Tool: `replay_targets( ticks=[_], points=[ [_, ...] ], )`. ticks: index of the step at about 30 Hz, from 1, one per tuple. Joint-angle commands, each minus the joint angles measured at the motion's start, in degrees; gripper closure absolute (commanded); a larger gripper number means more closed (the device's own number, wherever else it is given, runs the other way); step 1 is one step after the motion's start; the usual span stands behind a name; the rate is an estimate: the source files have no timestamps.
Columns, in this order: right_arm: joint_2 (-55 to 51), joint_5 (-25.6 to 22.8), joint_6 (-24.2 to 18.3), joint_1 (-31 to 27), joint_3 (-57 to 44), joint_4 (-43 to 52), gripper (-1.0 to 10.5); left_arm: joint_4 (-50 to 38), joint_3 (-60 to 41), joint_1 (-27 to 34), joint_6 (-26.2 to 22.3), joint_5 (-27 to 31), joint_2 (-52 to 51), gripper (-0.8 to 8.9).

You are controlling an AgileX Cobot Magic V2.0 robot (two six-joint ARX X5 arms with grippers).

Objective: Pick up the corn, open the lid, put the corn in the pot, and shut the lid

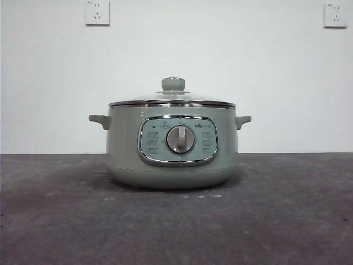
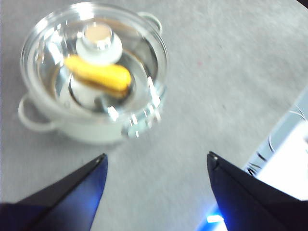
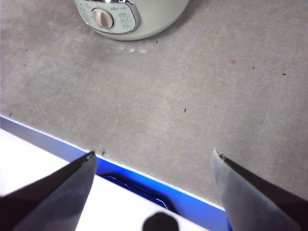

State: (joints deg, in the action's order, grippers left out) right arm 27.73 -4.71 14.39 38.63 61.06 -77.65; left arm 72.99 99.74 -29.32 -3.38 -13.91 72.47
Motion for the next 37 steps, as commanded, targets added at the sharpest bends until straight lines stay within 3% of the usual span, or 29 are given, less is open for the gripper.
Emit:
replay_targets(
  ticks=[1,9,11,13,15,17,22,37],
  points=[
    [-0.24,-0.24,0.42,0.09,-0.50,-1.42,5.4,1.57,0.13,-0.20,0.15,0.00,-2.05,4.63],
    [-0.22,-0.24,0.42,0.09,-0.50,-1.42,5.4,2.43,0.13,-0.20,0.17,-0.02,-5.66,4.69],
    [-0.22,-0.22,0.42,0.09,-0.50,-1.42,6.0,2.43,0.13,-0.20,0.17,-0.02,-5.77,4.74],
    [-0.22,-0.22,0.42,0.09,-0.50,-1.42,7.2,2.43,0.13,-0.20,0.17,-0.07,-5.77,5.63],
    [-0.22,-0.22,0.42,0.09,-0.50,-1.42,8.6,2.43,0.13,-0.20,0.17,-0.22,-5.77,7.21],
    [-0.22,-0.22,0.42,0.09,-0.50,-1.42,9.3,2.43,0.13,-0.22,0.15,-0.35,-5.77,8.29],
    [-0.22,-0.24,0.42,0.09,-0.50,-1.42,9.6,2.43,0.13,-0.26,-0.15,-2.82,-5.75,8.22],
    [-0.20,-1.14,0.81,0.09,-0.48,-1.42,9.5,2.40,0.13,-0.26,-0.07,-2.71,-5.73,8.17]
  ],
)
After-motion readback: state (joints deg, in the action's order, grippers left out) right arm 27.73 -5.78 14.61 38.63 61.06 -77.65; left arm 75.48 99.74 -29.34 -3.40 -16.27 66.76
